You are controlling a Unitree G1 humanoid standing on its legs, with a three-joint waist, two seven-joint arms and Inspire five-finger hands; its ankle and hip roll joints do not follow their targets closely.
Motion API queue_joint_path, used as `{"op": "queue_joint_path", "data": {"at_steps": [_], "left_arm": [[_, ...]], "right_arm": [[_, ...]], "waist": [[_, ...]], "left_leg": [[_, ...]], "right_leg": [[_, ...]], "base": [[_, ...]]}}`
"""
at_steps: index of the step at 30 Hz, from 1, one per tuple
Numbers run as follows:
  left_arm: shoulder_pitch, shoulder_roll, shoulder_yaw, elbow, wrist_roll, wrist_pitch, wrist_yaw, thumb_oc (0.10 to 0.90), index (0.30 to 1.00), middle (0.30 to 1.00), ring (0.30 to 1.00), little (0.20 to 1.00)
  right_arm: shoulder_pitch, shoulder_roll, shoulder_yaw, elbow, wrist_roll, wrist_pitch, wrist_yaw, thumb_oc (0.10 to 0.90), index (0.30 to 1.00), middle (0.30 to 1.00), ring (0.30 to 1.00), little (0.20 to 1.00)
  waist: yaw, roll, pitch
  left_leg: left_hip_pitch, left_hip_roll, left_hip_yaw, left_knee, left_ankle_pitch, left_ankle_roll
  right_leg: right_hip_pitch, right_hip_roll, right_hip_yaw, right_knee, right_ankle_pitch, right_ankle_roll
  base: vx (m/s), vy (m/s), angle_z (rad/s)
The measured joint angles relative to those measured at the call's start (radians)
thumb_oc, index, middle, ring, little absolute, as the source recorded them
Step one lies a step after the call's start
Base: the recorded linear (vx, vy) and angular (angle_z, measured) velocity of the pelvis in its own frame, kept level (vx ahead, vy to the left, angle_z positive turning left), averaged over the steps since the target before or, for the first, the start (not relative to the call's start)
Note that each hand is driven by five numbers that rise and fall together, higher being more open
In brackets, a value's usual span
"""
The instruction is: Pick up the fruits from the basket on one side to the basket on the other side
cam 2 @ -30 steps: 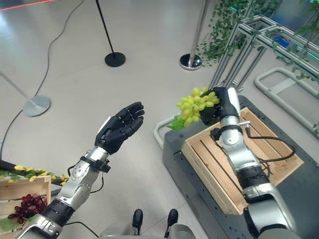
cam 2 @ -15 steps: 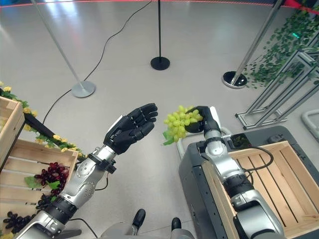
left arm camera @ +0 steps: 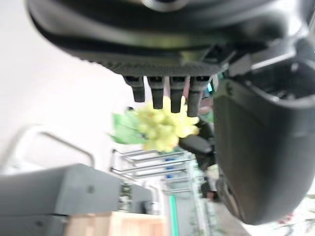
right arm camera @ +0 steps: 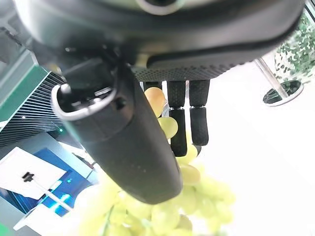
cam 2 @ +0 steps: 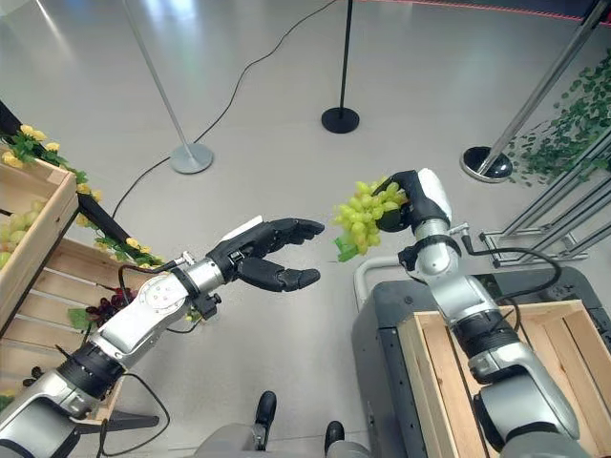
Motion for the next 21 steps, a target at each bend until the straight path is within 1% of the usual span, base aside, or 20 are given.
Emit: {"op": "queue_joint_path", "data": {"at_steps": [1,4,8,10,14,16,19,21], "left_arm": [[-0.017,0.016,0.0,0.0,0.0,0.021,0.0,0.8,0.9,0.9,0.9,0.9],[-0.052,0.043,0.004,0.0,0.0,0.039,0.006,0.8,0.9,0.9,0.9,0.9],[-0.086,0.036,0.004,0.0,0.003,0.06,0.028,0.8,0.9,0.9,0.9,0.9],[-0.087,0.031,0.004,0.0,0.011,0.068,0.053,0.8,0.9,0.9,0.9,0.9],[-0.087,0.021,0.004,0.0,0.035,0.092,0.11,0.8,0.9,0.9,0.9,0.9],[-0.087,0.02,0.006,0.0,0.044,0.102,0.143,0.8,0.9,0.9,0.9,0.9],[-0.087,0.002,0.018,0.0,0.07,0.111,0.182,0.8,0.9,0.9,0.9,0.9],[-0.088,-0.014,0.024,0.0,0.08,0.114,0.193,0.8,0.9,0.9,0.9,0.9]], "right_arm": [[-0.014,-0.014,0.014,0.0,-0.029,0.0,0.005,0.4,0.3,0.3,0.3,0.3],[-0.033,-0.023,0.021,0.0,-0.065,0.001,0.015,0.4,0.3,0.3,0.3,0.3],[-0.05,-0.023,0.038,0.0,-0.077,0.003,0.048,0.4,0.3,0.3,0.3,0.3],[-0.051,-0.023,0.062,0.0,-0.107,0.01,0.061,0.4,0.3,0.3,0.3,0.3],[-0.051,-0.023,0.084,-0.001,-0.149,0.039,0.094,0.4,0.3,0.3,0.3,0.3],[-0.051,-0.023,0.096,-0.007,-0.18,0.064,0.112,0.4,0.3,0.3,0.3,0.3],[-0.051,-0.022,0.097,-0.009,-0.18,0.098,0.133,0.4,0.3,0.3,0.3,0.3],[-0.051,-0.018,0.099,-0.009,-0.18,0.11,0.133,0.4,0.3,0.3,0.3,0.3]], "waist": [[0.0,0.0,0.0],[0.0,0.0,0.0],[0.0,0.0,0.0],[-0.002,0.0,0.0],[-0.002,0.0,0.0],[-0.002,0.0,0.0],[0.001,0.0,0.0],[0.001,0.0,0.0]], "left_leg": [[0.0,0.0,0.0,0.0,0.0,0.0],[0.0,0.0,0.0,0.0,0.0,0.0],[0.001,0.002,-0.001,0.0,0.0,-0.001],[0.001,0.002,-0.001,0.0,0.0,-0.001],[0.001,0.002,-0.001,0.0,0.0,-0.001],[0.001,0.002,-0.001,0.0,0.001,-0.001],[0.001,0.002,-0.001,0.0,0.0,-0.001],[0.001,0.002,-0.002,0.0,0.001,-0.001]], "right_leg": [[0.0,0.0,0.0,0.0,0.0,0.001],[0.001,0.001,-0.002,0.0,-0.002,0.003],[0.004,0.007,-0.003,0.0,-0.003,0.003],[0.004,0.007,-0.003,0.0,-0.003,0.003],[0.004,0.007,-0.003,0.0,-0.003,0.003],[0.004,0.006,-0.003,0.0,-0.003,0.003],[0.004,0.006,-0.003,0.0,-0.003,0.003],[0.004,0.006,-0.003,0.0,-0.003,0.002]], "base": [[0.02,0.042,0.01],[0.0,0.005,0.01],[0.0,0.003,0.02],[0.0,0.0,0.0],[0.0,0.0,0.0],[0.0,0.0,0.0],[0.0,0.0,0.0],[0.0,0.0,0.0]]}}
